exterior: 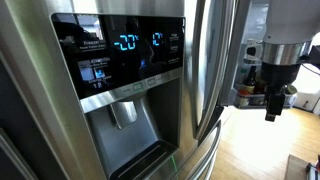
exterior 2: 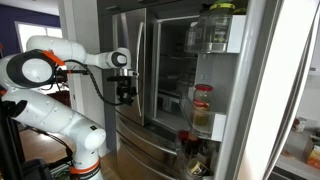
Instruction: Remove the styrofoam cup from the fridge door middle shelf and put it in the fridge on the bottom shelf of the upper fridge compartment
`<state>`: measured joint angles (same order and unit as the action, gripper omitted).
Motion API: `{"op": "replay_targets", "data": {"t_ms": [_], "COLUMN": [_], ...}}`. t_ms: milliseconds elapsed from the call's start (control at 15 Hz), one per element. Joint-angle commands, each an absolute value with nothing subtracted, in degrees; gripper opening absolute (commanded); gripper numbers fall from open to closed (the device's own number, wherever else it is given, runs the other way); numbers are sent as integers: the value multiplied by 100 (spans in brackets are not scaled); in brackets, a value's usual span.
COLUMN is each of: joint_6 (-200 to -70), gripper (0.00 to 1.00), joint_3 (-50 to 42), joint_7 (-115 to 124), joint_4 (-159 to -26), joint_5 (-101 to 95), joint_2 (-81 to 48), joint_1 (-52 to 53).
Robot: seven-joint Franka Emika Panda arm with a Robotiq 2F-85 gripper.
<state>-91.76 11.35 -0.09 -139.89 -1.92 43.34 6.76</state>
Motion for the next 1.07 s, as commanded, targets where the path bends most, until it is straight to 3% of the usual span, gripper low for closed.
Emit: {"op": "replay_targets", "data": {"t_ms": [0,400,1000], "joint_6": [-9162,-9274,-11083], "gripper": [100,100,100], "joint_3": [1063,971,-225], "joint_7": [48,116,158], "joint_4": [-13974,-13966,-13984], "joint_5": [-239,-313,-1065], "joint_2": [4314,4321,4902], "joint_1": [778,645,-320]}}
